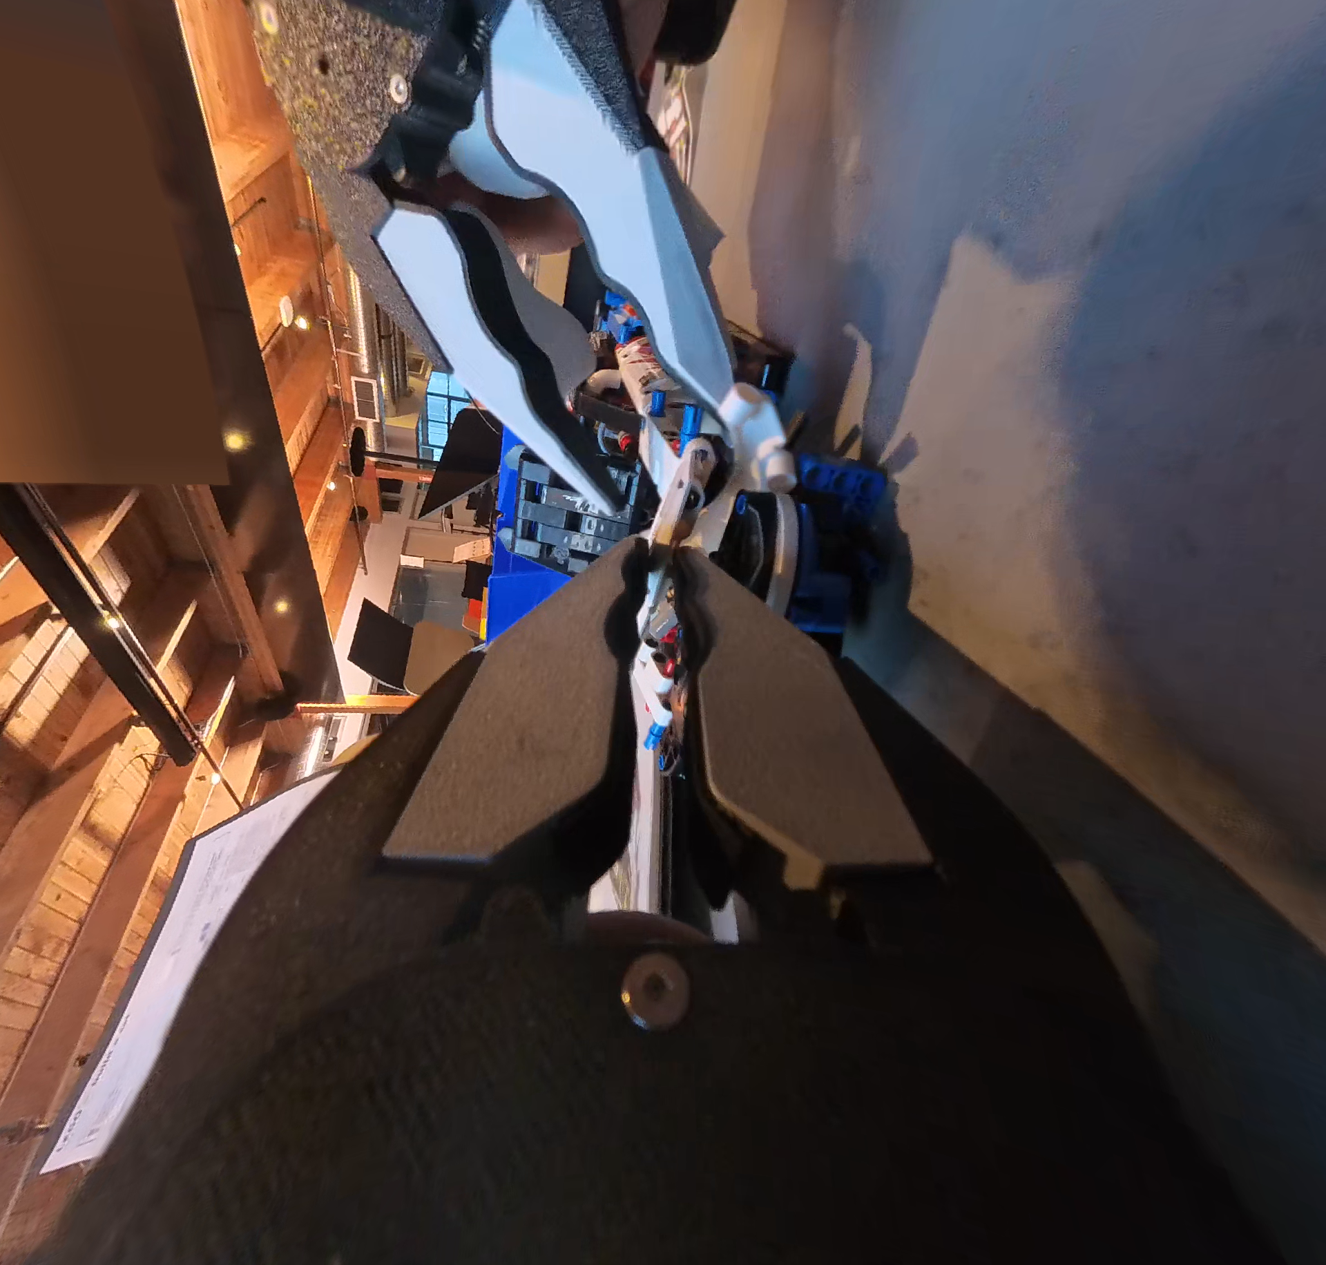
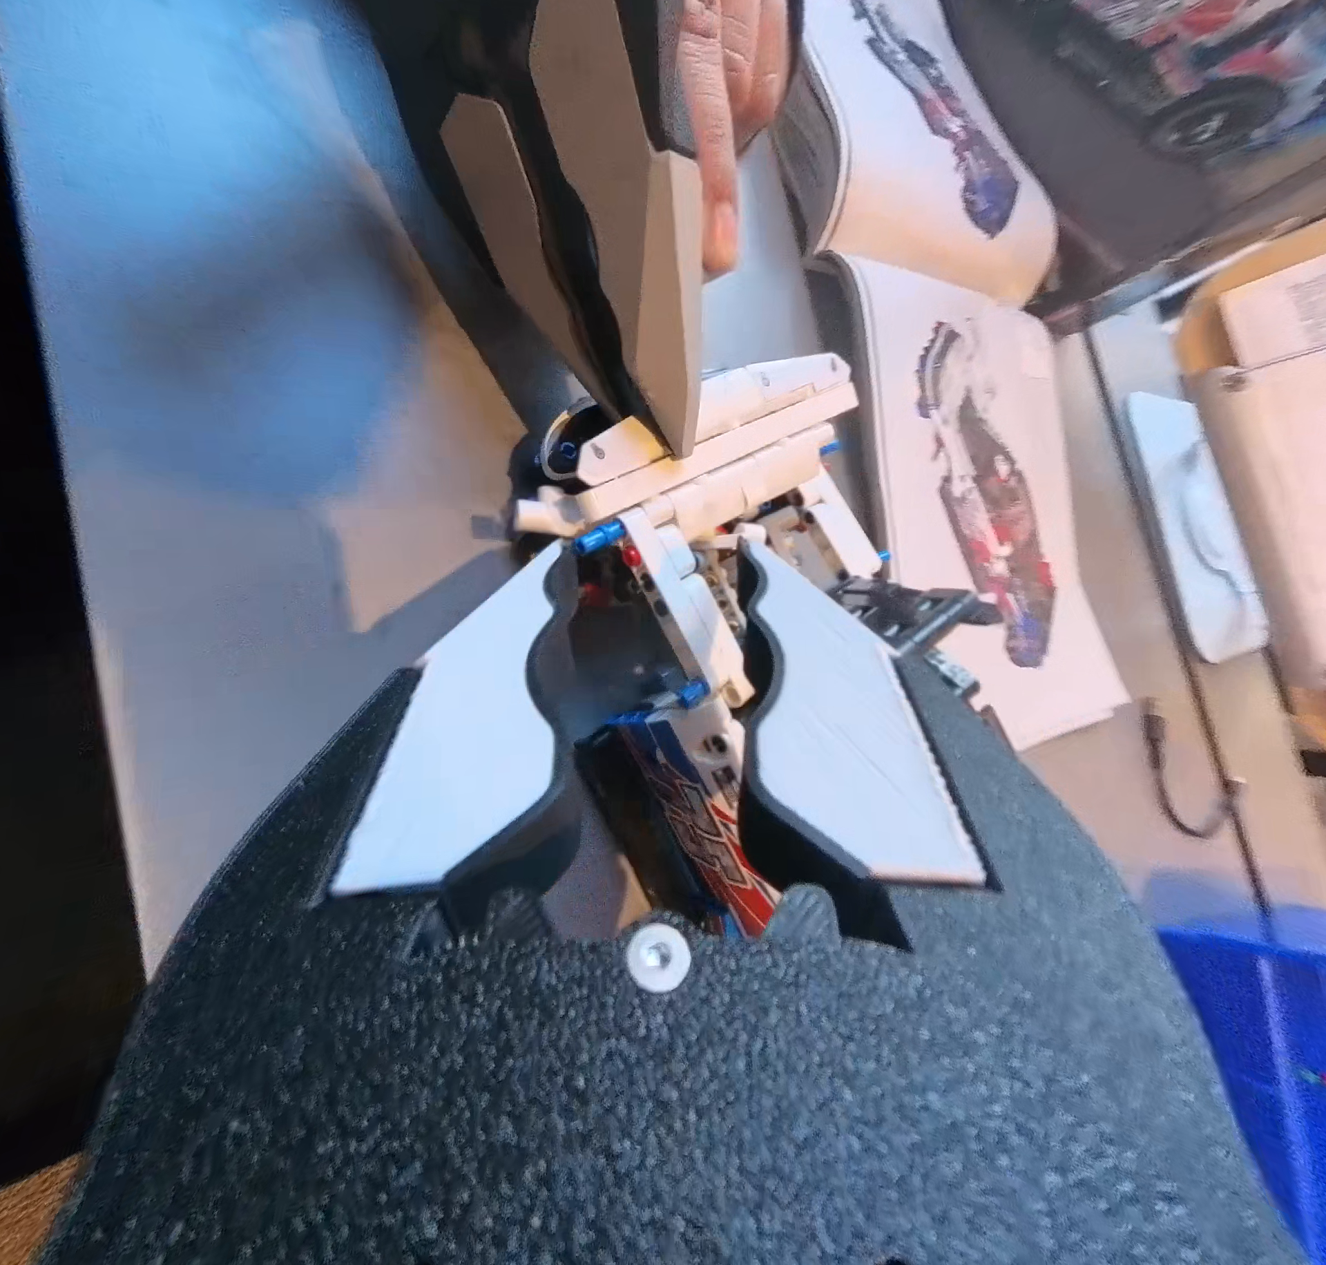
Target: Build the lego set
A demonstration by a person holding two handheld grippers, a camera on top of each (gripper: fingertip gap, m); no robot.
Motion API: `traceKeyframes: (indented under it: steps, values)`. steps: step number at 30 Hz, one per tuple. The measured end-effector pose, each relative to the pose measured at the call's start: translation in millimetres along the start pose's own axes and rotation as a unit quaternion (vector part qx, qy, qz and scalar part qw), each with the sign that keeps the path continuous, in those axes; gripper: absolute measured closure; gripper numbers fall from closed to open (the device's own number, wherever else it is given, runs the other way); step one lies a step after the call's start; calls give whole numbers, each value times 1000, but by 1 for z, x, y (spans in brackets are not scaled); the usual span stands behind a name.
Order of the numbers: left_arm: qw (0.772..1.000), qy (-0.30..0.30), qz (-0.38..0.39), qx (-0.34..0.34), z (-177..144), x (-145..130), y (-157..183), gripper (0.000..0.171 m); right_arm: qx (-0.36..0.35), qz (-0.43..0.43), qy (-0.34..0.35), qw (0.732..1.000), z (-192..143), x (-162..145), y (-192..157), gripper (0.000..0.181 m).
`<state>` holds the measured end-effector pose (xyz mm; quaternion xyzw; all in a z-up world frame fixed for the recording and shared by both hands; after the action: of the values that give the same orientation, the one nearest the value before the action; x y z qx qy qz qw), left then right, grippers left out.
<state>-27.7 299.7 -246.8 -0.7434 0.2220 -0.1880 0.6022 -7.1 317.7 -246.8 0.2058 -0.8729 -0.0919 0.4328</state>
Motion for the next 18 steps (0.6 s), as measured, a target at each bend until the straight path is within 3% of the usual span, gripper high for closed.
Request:
traceKeyframes:
  steps: [8,18]
  values:
    - [999,11,-42,9,1,3,-1,168,101,57,-26,993,7,-2,-4,134]
    - [998,27,-62,13,2,1,-1,168,152,57,-60,985,3,-5,-6,141]
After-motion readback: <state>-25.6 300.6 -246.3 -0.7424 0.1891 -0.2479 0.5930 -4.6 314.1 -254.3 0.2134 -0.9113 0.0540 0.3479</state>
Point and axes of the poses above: each gripper's, where its closed fingertips meet, z out along the fingers, x out of its top, y = z × x across the jaws, the point moved 1 cm from there along -z, back along the fingers, and after that the axes turned 13 degrees about z, right-handed, at the moved point
